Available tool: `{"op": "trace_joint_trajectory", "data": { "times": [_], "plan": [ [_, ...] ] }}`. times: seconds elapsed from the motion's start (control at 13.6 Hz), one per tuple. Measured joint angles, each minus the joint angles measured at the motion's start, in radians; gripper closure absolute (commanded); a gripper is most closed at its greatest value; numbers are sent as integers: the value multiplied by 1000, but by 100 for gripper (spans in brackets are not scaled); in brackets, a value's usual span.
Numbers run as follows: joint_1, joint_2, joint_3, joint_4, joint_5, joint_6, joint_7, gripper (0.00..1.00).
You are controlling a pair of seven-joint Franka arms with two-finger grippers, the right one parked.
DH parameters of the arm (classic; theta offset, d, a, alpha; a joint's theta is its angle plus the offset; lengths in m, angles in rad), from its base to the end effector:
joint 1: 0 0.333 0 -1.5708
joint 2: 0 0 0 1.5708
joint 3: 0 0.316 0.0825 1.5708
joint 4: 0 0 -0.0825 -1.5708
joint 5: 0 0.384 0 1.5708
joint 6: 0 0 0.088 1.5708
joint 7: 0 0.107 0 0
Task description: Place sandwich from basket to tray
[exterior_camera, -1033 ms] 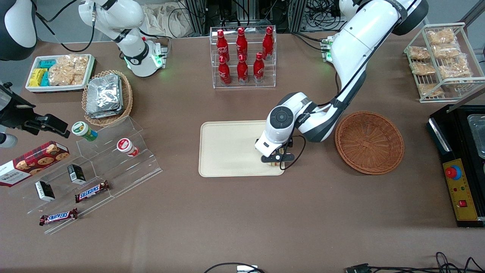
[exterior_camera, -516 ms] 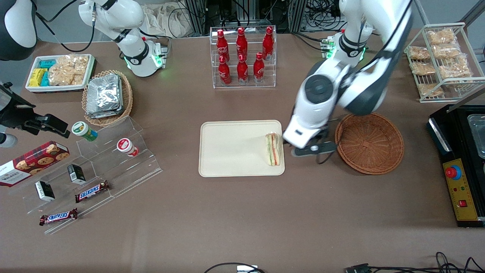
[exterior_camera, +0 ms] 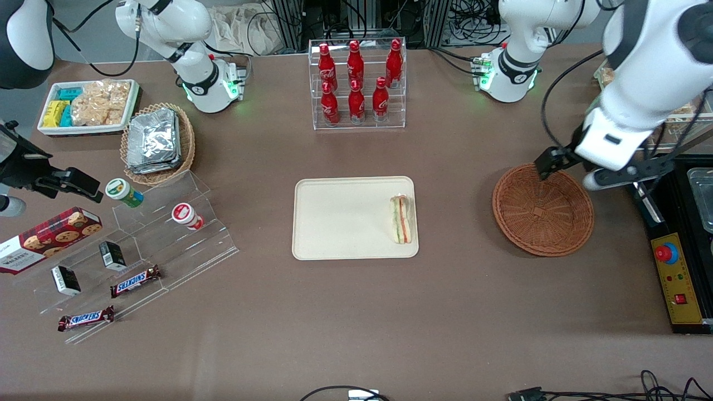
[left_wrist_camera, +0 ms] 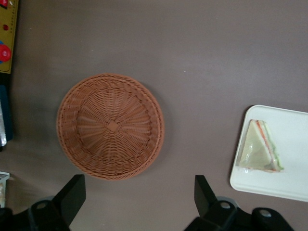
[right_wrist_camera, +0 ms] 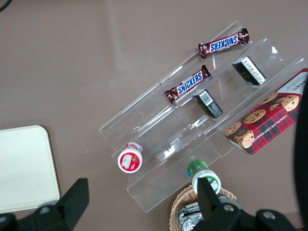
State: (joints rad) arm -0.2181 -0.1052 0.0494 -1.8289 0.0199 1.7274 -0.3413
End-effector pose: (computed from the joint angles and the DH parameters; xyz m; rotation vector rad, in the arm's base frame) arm 0.5224 -0.0860 0.5722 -3.1173 -0.2645 -0.0111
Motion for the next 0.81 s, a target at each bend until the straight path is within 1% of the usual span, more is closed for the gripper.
{"op": "trace_joint_trajectory", "data": {
  "times": [0.22, 0.37, 0.52, 0.66, 0.81],
  "plan": [
    [-1, -59, 76, -55, -4, 6, 101, 0],
    [-1, -65, 113, -63, -4, 14, 159, 0],
    [3, -65, 133, -61, -4, 16, 176, 0],
    [42, -65, 112, -58, -4, 16, 181, 0],
    [108, -64, 53, -49, -5, 10, 194, 0]
  ]
}}
